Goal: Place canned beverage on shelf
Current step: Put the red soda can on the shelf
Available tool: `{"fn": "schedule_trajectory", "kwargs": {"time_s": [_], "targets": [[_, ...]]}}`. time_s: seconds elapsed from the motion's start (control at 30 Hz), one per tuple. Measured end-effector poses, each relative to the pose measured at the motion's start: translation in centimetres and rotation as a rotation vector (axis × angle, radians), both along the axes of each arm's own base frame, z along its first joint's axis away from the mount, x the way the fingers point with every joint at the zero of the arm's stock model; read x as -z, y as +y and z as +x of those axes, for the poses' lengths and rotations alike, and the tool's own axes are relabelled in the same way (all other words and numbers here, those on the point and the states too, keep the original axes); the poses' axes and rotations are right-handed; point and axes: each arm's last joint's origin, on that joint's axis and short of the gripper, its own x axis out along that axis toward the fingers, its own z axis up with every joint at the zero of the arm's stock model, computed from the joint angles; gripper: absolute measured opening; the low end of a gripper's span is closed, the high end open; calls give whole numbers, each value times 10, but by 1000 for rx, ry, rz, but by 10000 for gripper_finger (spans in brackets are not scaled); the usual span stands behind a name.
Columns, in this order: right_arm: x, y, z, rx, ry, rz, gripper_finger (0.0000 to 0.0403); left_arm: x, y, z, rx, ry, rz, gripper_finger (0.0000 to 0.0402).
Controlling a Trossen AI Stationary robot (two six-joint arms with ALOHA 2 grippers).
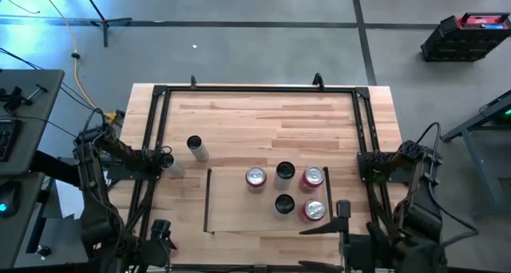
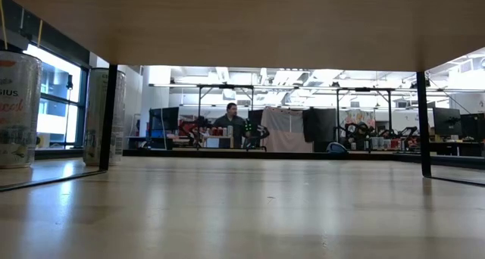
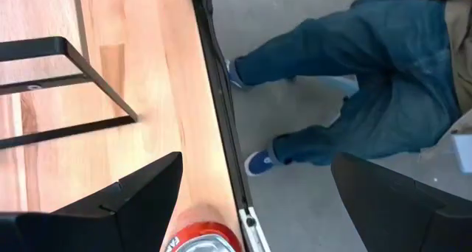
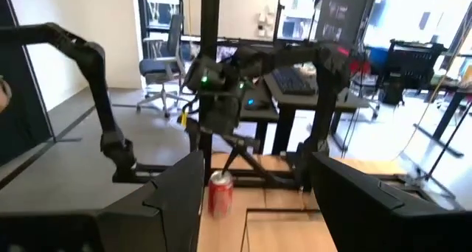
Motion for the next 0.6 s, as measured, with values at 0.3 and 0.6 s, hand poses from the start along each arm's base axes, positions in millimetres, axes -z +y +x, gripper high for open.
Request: {"fn": "schedule_trajectory", "kwargs": {"time_s": [0.3, 0.6], "targets": [[29, 13, 28, 35, 54, -78, 231, 1, 11, -12, -71, 99, 44, 339], [24, 2, 42, 117, 18, -77, 231, 6, 20, -20, -89, 185, 132, 339]]}}
